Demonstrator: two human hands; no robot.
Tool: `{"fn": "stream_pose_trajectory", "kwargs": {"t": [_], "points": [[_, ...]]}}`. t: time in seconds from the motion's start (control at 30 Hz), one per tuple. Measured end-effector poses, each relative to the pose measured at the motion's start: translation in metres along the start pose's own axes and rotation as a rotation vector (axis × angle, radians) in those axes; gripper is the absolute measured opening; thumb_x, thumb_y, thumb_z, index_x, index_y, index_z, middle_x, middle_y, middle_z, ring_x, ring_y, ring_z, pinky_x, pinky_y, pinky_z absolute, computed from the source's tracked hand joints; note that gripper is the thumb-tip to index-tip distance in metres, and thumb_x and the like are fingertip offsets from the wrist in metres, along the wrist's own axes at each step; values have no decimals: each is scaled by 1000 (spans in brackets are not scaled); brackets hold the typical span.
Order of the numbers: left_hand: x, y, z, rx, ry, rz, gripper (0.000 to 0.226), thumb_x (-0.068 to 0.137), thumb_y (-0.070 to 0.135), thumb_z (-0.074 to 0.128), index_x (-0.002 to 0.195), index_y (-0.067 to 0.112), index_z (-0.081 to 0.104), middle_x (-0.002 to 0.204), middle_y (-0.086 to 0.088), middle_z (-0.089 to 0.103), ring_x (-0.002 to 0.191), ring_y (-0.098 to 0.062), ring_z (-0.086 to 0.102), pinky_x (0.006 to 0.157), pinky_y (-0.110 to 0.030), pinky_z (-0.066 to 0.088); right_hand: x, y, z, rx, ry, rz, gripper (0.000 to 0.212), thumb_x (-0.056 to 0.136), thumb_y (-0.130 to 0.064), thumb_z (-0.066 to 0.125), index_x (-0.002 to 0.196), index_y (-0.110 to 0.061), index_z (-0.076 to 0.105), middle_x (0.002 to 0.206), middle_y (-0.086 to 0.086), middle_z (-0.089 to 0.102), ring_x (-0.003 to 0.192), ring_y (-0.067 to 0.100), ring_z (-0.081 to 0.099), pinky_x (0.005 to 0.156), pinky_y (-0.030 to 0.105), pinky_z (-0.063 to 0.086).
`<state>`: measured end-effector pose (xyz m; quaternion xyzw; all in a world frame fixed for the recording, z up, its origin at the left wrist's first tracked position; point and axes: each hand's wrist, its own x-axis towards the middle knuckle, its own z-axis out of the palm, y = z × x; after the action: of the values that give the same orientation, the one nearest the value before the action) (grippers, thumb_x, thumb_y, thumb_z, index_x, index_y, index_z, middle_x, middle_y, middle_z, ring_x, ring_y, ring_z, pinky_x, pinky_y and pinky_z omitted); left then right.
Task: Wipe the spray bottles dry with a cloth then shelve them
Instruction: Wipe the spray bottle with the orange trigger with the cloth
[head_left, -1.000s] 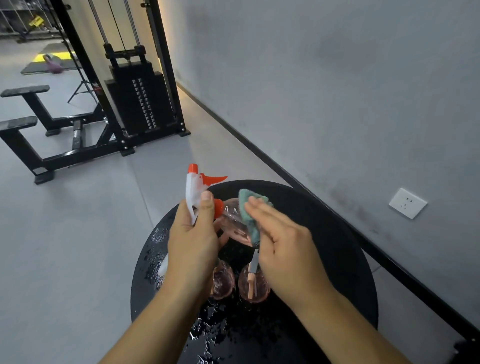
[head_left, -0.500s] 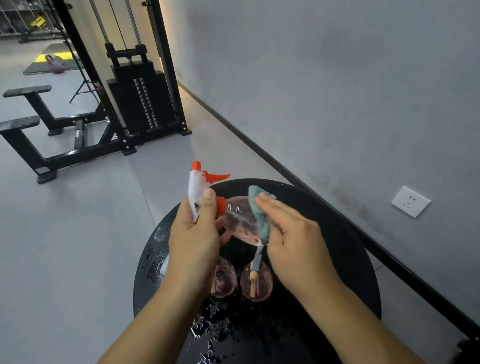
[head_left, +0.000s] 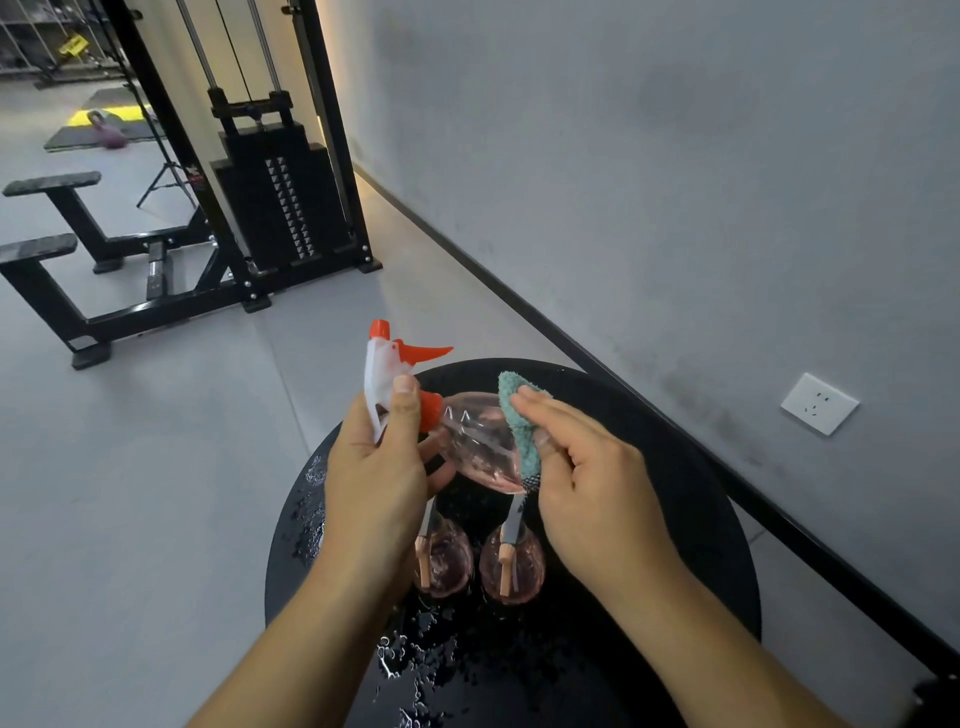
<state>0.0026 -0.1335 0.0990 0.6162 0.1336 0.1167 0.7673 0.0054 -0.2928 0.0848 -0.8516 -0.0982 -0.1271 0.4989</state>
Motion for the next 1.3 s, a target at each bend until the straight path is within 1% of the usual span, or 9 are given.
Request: {"fn": "stream_pose_trajectory", "kwargs": {"t": [0.17,0.33,0.43,0.57,0.73,0.9,1.03,1.13,1.3], "points": [[-1,-1,-1,-36,41,-43,49,98,55,65,126,15,66,112,-5,80,103,-24,80,88,-45,65,-1,0,5,80,77,-18,44,100,2,51,132,-24,65,135,-19,59,127,-14,47,106,21,45],[1,-2,-1,-201,123,-195,40,90,41,82,121,17,74,110,-4,82,105,-25,79,98,-46,61,-6,-3,12,45,68,-77,46,98,5,52,134,-23,64,137,-18,58,132,-13,43,110,17,40],[7,1,-4,-350,125,-303,42,88,33,84,121,11,73,109,-5,81,102,-21,79,96,-41,64,-5,-2,11,35,61,-84,45,100,3,52,134,-23,63,137,-18,58,132,-13,42,109,17,40],[7,2,-3,-408,104,-377,25,88,31,83,106,16,73,86,-1,77,92,-18,77,94,-38,64,-4,0,11,30,91,-58,42,100,1,52,134,-22,63,137,-17,58,130,-13,44,107,15,41],[8,-2,-5,-318,109,-431,30,87,51,80,101,24,78,103,4,81,110,-20,73,95,-39,55,-6,1,12,-27,87,-53,43,100,1,51,136,-21,62,138,-15,58,131,-11,44,108,11,37],[7,-5,-1,-278,159,-388,34,98,41,74,121,16,75,107,0,83,104,-20,78,94,-37,60,-7,2,12,-90,18,-16,44,101,-2,51,139,-23,59,142,-15,55,134,-8,42,105,4,32],[3,-8,1,-272,173,-355,32,97,37,76,122,17,75,112,0,82,104,-19,79,93,-36,60,-5,3,13,-170,-19,-31,49,100,-2,50,143,-26,54,146,-15,52,136,-6,40,111,19,40],[-3,-10,8,-252,138,-372,26,98,33,75,119,19,76,103,6,82,102,-15,78,89,-33,59,-7,-1,17,-245,-79,-73,58,95,4,50,145,-25,52,149,-13,49,141,-3,36,118,26,33],[-7,-8,10,-271,98,-402,18,100,28,73,115,18,77,93,6,82,89,-9,78,91,-34,59,-9,-5,17,-359,-145,-108,61,92,3,53,147,-23,49,152,-9,46,143,2,34,115,13,18]]}}
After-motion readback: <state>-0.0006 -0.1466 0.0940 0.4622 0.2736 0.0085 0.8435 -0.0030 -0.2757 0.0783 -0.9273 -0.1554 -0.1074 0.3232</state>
